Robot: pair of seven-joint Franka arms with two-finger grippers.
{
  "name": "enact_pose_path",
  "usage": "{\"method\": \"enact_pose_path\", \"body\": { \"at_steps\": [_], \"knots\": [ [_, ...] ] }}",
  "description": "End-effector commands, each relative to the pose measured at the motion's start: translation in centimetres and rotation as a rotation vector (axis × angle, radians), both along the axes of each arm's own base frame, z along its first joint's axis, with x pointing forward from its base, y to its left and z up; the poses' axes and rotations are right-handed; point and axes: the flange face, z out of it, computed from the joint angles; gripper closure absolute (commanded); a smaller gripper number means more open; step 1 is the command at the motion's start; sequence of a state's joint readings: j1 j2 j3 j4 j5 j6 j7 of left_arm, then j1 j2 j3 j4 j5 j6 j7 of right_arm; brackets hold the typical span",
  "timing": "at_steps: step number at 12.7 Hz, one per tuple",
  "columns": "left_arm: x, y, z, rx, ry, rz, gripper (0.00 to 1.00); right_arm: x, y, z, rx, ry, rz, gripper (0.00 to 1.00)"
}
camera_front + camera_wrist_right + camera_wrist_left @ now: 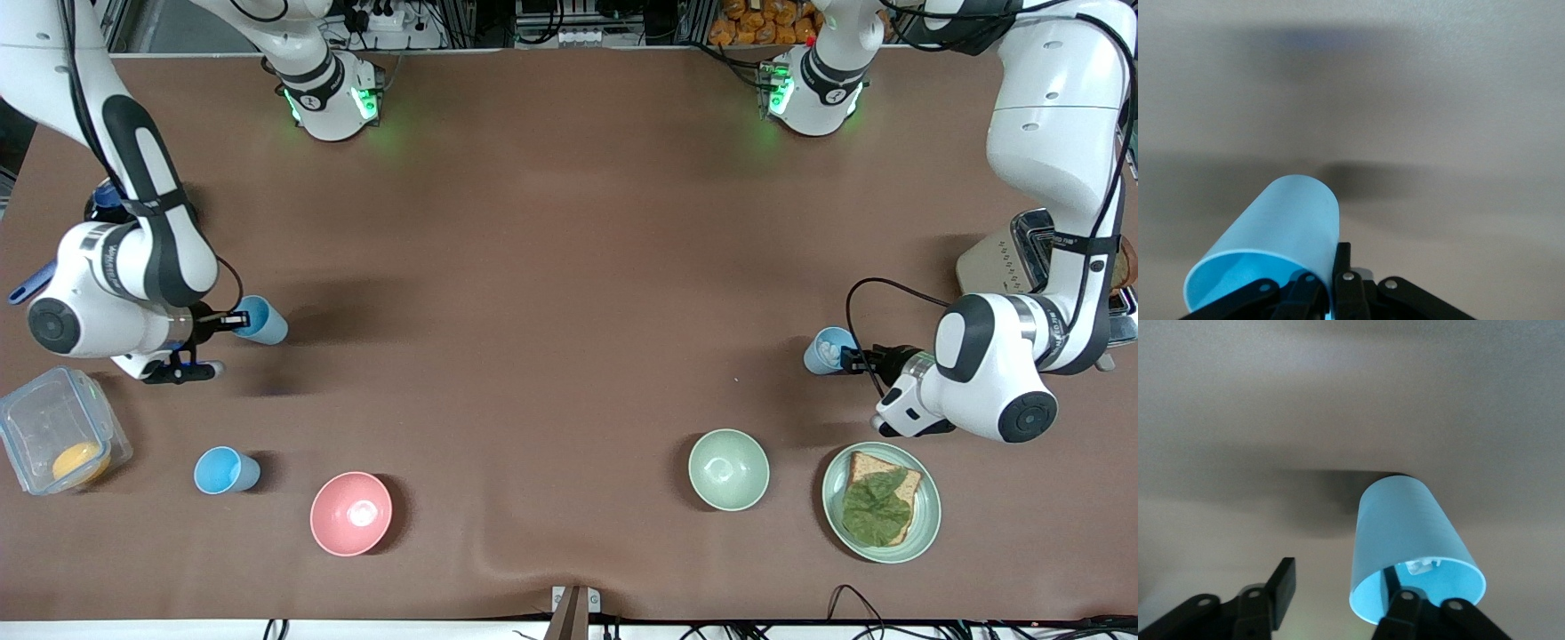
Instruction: Stack blue cups with both arms
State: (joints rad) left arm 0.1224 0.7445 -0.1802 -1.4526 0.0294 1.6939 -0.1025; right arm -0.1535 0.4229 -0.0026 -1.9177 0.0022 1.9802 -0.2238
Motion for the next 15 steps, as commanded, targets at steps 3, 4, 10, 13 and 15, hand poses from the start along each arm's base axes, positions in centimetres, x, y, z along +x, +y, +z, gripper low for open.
{"method": "enact_pose_path", "body": {
  "at_steps": [3, 4, 10, 13, 15],
  "knots": [
    [0.1, -0.6, -0.2, -0.009, -0.003, 0.003, 0.72, 0.2, 1.2, 4.6, 0.012, 0.003, 0.021, 1.0],
    [0.1, -0.5, -0.2, -0.009, -0.003, 0.003, 0.76, 0.3, 1.6, 5.1, 0.016, 0.002, 0.024, 1.0],
    [0.1, -0.9, -0.1, 0.006, 0.004, 0.032, 1.0, 0.8, 2.9, 7.7, 0.071, 0.025, -0.008, 1.0],
    [0.1, -1.0, 0.1, 0.006, 0.002, 0.031, 1.0, 1.1, 4.3, 8.6, 0.059, 0.045, -0.031, 1.0],
    [0.1, -1.2, 0.4, 0.003, 0.001, 0.031, 1.0, 1.1, 5.1, 8.9, 0.052, 0.046, -0.04, 1.0]
  ]
}}
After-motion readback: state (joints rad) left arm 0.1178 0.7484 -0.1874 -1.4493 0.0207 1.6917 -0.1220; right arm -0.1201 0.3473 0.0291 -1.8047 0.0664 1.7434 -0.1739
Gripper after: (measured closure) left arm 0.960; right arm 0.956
